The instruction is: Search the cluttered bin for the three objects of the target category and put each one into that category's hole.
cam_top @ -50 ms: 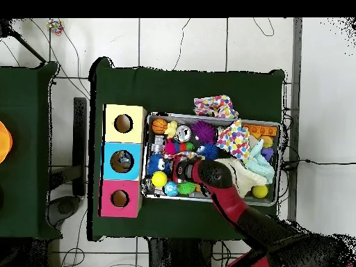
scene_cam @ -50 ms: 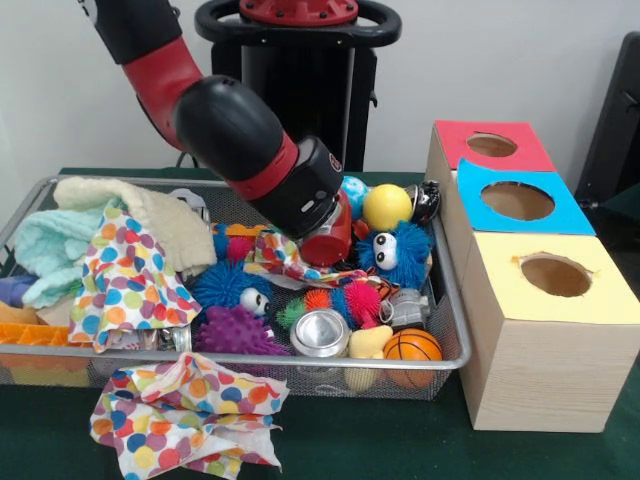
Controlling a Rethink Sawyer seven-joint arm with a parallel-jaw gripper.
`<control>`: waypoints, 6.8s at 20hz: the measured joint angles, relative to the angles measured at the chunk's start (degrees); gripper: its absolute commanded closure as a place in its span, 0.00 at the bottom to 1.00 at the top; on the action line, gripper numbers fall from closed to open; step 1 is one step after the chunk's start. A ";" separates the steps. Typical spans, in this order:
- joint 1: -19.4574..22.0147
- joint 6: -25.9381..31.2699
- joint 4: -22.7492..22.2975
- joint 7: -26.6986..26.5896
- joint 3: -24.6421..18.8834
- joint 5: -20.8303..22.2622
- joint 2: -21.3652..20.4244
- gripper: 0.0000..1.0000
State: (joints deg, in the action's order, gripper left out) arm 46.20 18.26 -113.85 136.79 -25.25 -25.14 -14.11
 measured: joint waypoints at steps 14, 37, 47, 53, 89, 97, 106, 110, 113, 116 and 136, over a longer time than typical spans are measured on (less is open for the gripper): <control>-16.11 -4.01 2.27 0.00 12.47 4.13 -8.02 0.00; -33.42 -0.44 18.89 0.00 39.40 33.60 -24.15 0.00; -28.41 -4.25 17.61 0.00 37.88 30.54 -24.11 0.00; -22.14 1.05 14.39 0.00 35.38 26.41 -22.11 0.00; 4.25 9.32 10.00 -0.01 13.00 3.93 -5.36 0.00; 14.54 6.37 1.86 -0.01 0.74 -6.04 0.97 0.00; 23.17 -9.94 -5.43 -0.01 -11.15 -6.55 11.35 0.00; 24.90 -16.39 -7.01 -0.01 -14.77 -6.07 15.25 0.00; 25.54 -19.33 -7.80 -0.01 -16.64 -6.09 16.81 0.00; 26.10 -21.89 -8.71 0.00 -18.25 -6.09 18.01 0.00; 16.63 -22.22 -12.25 0.27 -20.83 -7.78 8.42 0.00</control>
State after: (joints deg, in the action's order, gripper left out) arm 62.83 -3.96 -126.10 137.06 -46.08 -32.92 -5.69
